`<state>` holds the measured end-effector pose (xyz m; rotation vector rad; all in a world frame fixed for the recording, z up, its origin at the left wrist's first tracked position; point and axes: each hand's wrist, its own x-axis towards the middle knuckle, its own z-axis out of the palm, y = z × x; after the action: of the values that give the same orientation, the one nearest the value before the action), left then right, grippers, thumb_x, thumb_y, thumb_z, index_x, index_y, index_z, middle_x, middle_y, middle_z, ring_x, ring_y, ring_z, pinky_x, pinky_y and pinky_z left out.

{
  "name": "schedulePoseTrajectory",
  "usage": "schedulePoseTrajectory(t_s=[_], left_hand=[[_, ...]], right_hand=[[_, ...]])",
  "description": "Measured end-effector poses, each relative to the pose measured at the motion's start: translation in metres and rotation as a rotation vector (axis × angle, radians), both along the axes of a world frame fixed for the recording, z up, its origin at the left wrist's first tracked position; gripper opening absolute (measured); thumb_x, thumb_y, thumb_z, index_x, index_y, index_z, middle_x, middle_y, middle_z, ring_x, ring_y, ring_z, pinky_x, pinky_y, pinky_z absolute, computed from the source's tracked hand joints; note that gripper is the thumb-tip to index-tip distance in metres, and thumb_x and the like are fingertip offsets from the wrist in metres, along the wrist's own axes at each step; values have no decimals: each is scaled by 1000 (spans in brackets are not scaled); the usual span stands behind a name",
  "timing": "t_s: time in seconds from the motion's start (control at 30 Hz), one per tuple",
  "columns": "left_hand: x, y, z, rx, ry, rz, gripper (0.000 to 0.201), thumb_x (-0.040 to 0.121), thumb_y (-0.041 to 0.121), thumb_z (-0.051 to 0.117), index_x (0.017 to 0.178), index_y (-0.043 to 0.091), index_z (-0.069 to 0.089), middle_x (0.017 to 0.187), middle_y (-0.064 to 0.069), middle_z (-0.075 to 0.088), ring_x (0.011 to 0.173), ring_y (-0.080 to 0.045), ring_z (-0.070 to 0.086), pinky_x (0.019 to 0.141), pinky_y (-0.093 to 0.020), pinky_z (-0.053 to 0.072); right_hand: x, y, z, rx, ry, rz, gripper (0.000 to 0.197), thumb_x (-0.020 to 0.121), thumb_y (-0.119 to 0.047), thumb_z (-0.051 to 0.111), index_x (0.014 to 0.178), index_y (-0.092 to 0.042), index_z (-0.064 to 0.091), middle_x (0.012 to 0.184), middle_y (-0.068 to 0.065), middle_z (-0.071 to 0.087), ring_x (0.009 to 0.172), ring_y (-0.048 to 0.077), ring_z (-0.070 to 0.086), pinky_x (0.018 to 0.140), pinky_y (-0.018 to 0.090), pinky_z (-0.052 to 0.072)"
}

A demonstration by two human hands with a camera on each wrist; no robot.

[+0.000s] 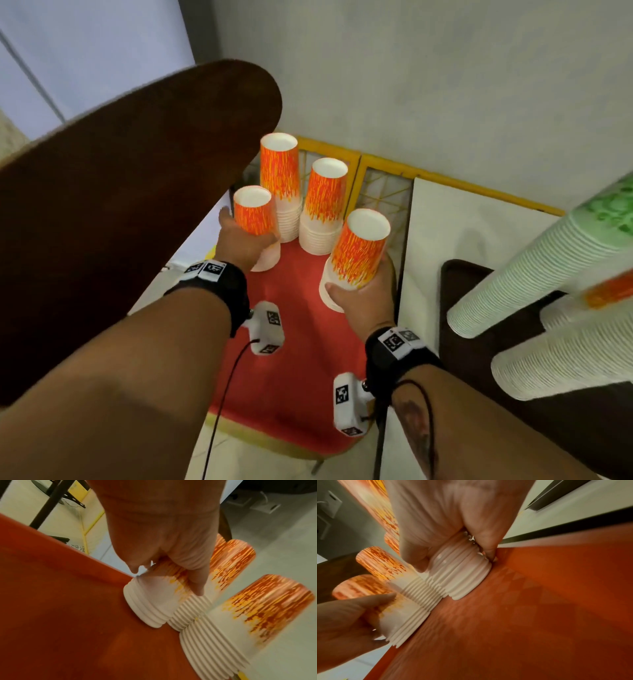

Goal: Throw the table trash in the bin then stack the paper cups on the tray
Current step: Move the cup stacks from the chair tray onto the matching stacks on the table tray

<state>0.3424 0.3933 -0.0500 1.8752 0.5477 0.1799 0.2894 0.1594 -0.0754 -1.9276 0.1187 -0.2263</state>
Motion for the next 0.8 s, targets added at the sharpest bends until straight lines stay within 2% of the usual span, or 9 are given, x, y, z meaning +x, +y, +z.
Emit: schedulePoseTrajectory(t_s=[0.07, 0.2, 0.3, 0.43, 0.5, 0.57, 0.63, 0.7, 0.8], left_hand=[[-2, -4, -6, 22, 16, -4, 90, 74, 25, 86, 144, 12, 33, 134, -13, 56, 124, -32, 55, 95, -40, 44], [-23, -18, -20, -29, -101, -12, 75, 60, 28, 91, 122, 15, 52, 114, -5, 65, 108, -25, 64, 87, -36, 49], [-50, -32, -25, -84, -146, -70, 75, 61, 26, 91, 123, 21, 49, 117, -1, 66, 108, -20, 64, 92, -38, 50], [-96, -60, -16, -131, -136, -161, 87, 59, 25, 93, 126, 34, 38, 120, 1, 64, 112, -19, 62, 91, -36, 48], [-121, -76, -5, -169, -150, -217, 96, 50, 36, 90, 130, 38, 38, 120, 4, 64, 110, -14, 63, 92, -34, 49], [-146, -95, 7, -189, -145, -286, 101, 47, 39, 89, 136, 32, 41, 120, 3, 67, 110, -14, 65, 93, -35, 52], [-170, -118, 18, -211, -123, -363, 97, 49, 37, 91, 135, 20, 49, 118, -3, 70, 110, -19, 68, 93, -36, 55], [-195, -148, 30, -241, -93, -436, 89, 51, 32, 92, 129, 10, 56, 112, -6, 74, 104, -19, 70, 85, -28, 57], [-225, -199, 46, -266, -43, -562, 71, 60, 11, 95, 120, -3, 60, 102, -6, 77, 96, -15, 73, 75, -16, 54]], right_hand=[[-10, -1, 1, 3, 1, 32, 76, 56, -13, 93, 114, -30, 46, 97, -22, 58, 86, -23, 55, 73, 3, 41], [-29, -5, 14, 22, 18, 111, 70, 57, -13, 92, 104, -41, 49, 100, -21, 60, 90, -14, 58, 77, 10, 46], [-50, -13, 27, 53, 43, 174, 75, 59, -14, 91, 108, -47, 45, 108, -22, 59, 96, -13, 57, 80, 5, 42], [-95, -45, 42, 129, 98, 276, 80, 61, -16, 89, 124, -39, 47, 116, -19, 64, 106, -5, 61, 92, 18, 48], [-121, -71, 48, 134, 123, 373, 84, 63, -16, 88, 131, -38, 44, 122, -17, 62, 115, 0, 59, 97, 22, 48], [-150, -103, 54, 113, 148, 445, 89, 63, -20, 88, 137, -36, 40, 128, -18, 59, 121, 1, 56, 102, 24, 47], [-177, -139, 58, 97, 154, 488, 94, 64, -20, 89, 139, -36, 35, 131, -23, 55, 124, -3, 52, 103, 18, 45], [-200, -178, 68, 81, 154, 519, 96, 66, -11, 89, 140, -34, 32, 130, -36, 50, 125, -11, 48, 100, 9, 41], [-221, -244, 81, 75, 166, 553, 88, 71, -5, 85, 139, -31, 36, 129, -39, 49, 126, -10, 48, 102, 12, 41]])
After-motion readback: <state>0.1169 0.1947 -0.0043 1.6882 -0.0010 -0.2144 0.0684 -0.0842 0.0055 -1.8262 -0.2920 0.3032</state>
